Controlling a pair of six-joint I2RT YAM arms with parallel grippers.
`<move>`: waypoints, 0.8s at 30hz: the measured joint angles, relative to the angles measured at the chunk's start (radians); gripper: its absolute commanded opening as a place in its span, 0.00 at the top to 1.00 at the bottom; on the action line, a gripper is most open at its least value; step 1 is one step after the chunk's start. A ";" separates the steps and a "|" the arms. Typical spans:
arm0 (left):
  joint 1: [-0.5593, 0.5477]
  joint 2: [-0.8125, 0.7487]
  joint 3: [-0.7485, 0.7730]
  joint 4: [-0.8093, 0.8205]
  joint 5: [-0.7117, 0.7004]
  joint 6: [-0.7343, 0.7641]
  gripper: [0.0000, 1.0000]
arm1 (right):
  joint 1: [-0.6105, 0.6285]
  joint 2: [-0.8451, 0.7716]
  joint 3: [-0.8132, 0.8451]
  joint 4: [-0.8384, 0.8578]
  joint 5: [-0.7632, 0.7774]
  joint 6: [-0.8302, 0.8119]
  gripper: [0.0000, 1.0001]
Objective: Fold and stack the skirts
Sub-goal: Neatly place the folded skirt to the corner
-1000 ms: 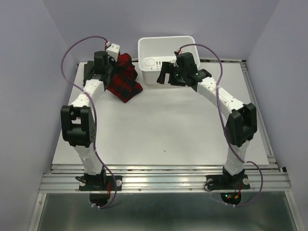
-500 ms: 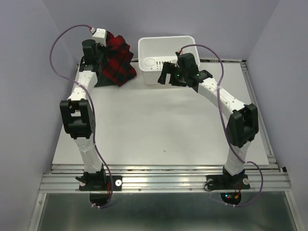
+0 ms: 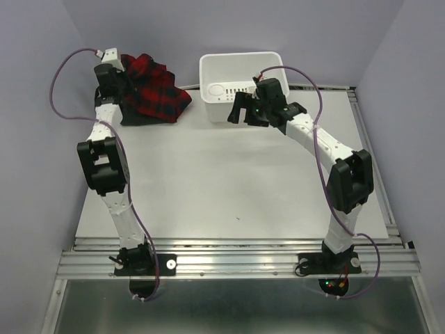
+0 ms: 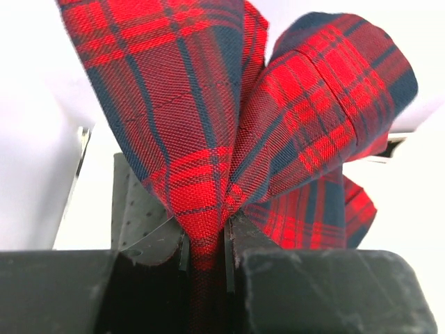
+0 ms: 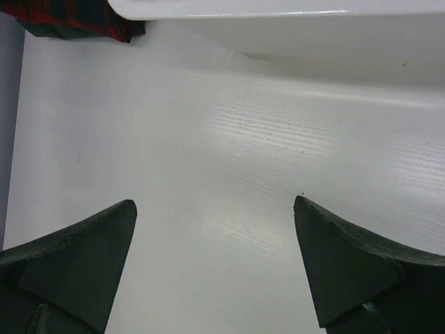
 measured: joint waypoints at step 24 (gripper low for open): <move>0.044 0.043 -0.149 -0.012 -0.180 -0.084 0.24 | -0.005 0.000 -0.021 0.003 -0.031 0.000 0.00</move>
